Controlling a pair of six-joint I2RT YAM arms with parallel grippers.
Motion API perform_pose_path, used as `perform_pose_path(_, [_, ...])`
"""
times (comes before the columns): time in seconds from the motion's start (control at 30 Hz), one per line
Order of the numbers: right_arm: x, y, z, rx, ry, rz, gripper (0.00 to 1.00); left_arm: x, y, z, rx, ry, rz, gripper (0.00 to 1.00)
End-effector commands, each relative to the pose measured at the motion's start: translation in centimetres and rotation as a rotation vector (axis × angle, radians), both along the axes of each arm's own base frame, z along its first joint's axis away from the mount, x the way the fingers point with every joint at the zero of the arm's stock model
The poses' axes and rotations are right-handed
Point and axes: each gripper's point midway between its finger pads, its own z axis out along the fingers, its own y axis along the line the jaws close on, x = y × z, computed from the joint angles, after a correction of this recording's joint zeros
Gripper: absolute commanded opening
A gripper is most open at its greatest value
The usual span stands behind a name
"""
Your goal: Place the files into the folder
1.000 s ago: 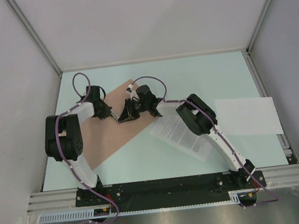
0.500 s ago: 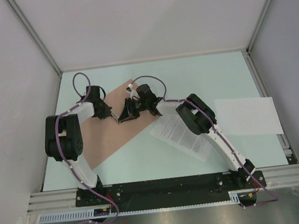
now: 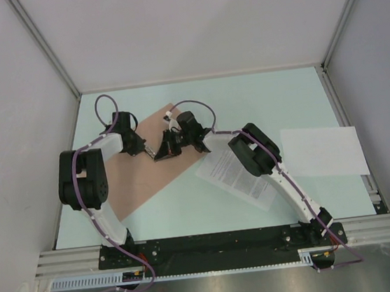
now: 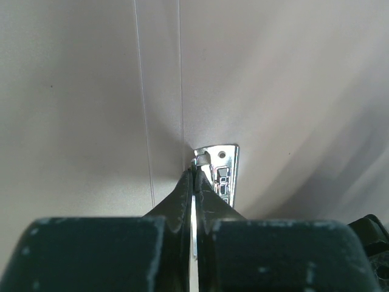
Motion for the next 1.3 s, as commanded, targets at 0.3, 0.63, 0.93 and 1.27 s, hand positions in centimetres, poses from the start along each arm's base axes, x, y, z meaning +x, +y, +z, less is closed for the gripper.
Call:
perform_pose_path(0.3, [0.1,-2.4,-4.3,-0.342,-0.103,-0.046,0.00,-1.8,0.6,1.8,0.061,0.031,-0.100,0.25])
perform_pose_path(0.63, [1.4,-4.1,-6.0,-0.488,-0.155,-0.101,0.00,-6.0,-0.6,3.7,-0.011,-0.019,-0.056,0.14])
perform_pose_path(0.93, [2.6,-7.1,-7.8,-0.742,-0.203,-0.238,0.00,-9.9,-0.4,-2.6,0.019,0.213,0.002,0.00])
perform_pose_path(1.27, [3.7,-10.6,-10.2,-1.033,-0.219,-0.322,0.00,-11.1,1.2,-3.2,0.112,0.289,0.000,0.00])
